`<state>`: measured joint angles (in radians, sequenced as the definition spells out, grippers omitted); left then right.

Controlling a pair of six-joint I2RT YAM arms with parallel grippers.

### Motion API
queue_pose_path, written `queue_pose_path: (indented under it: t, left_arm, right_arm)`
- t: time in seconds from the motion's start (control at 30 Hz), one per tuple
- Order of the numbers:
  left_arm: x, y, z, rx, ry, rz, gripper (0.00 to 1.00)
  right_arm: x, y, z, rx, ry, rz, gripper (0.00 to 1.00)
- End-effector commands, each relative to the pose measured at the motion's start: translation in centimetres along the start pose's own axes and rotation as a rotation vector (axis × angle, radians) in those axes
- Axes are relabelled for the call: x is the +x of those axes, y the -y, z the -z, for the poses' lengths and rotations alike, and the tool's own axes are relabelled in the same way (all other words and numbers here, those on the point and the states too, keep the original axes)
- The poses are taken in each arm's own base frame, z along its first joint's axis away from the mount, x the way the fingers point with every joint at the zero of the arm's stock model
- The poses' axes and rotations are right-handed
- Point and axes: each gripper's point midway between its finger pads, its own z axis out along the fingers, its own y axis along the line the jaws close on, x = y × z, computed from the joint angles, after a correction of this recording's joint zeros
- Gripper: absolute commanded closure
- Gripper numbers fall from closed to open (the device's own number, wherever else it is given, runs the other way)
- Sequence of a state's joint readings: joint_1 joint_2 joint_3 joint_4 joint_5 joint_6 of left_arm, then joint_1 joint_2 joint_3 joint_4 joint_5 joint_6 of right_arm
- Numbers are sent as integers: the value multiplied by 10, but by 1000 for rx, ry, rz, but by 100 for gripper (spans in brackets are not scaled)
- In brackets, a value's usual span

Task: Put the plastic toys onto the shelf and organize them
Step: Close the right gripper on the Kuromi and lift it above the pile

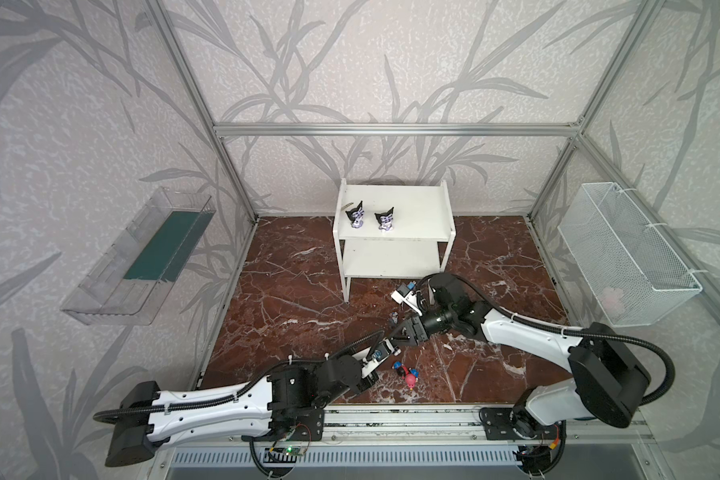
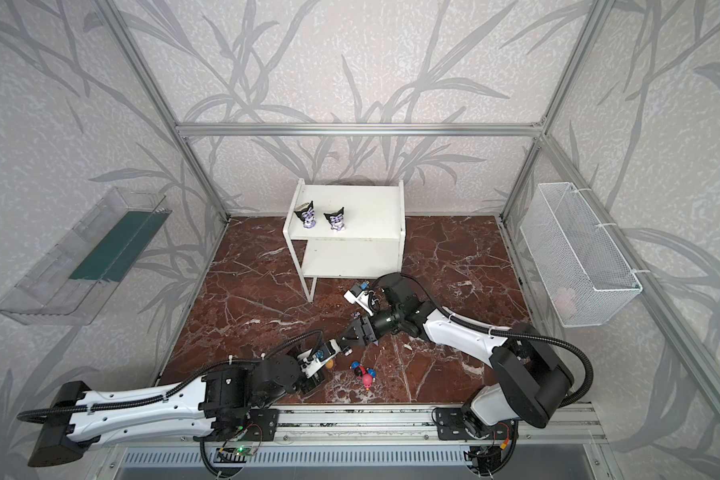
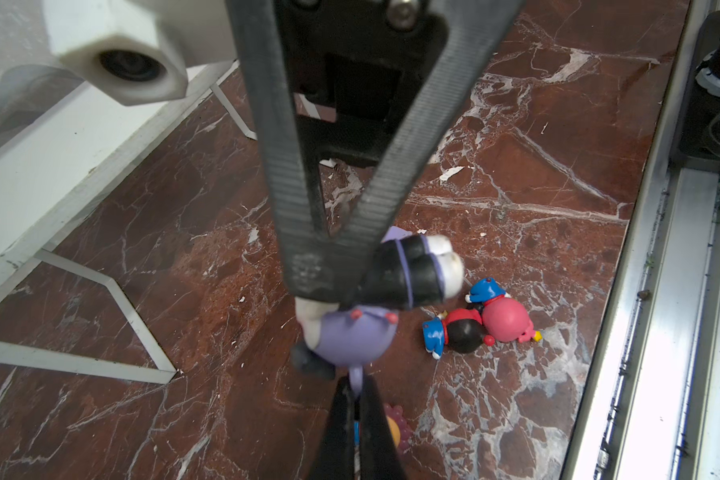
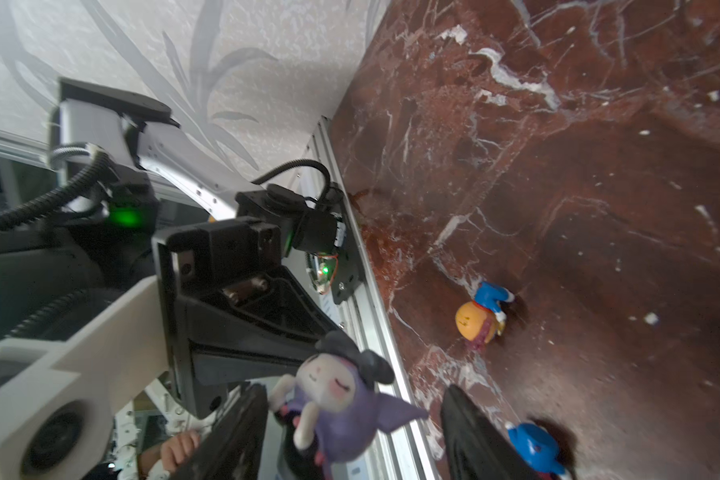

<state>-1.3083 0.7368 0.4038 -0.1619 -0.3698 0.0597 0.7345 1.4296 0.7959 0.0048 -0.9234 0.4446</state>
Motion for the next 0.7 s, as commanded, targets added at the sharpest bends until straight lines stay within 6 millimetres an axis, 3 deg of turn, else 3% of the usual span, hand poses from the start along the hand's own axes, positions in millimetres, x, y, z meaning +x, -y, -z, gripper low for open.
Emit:
queue_pose_path:
  t: [0.0, 0.3, 0.67]
  left_arm:
    - [-7, -2, 1, -12, 25, -10, 100]
    - [-10, -5, 2, -29, 34, -15, 100]
    - [-11, -2, 0, -17, 22, -45, 100]
  right_arm:
    - [5, 10, 13, 193, -25, 114, 30]
    - [12, 2, 9, 218, -82, 169, 28]
    - [3, -2, 2, 258, -100, 207, 29]
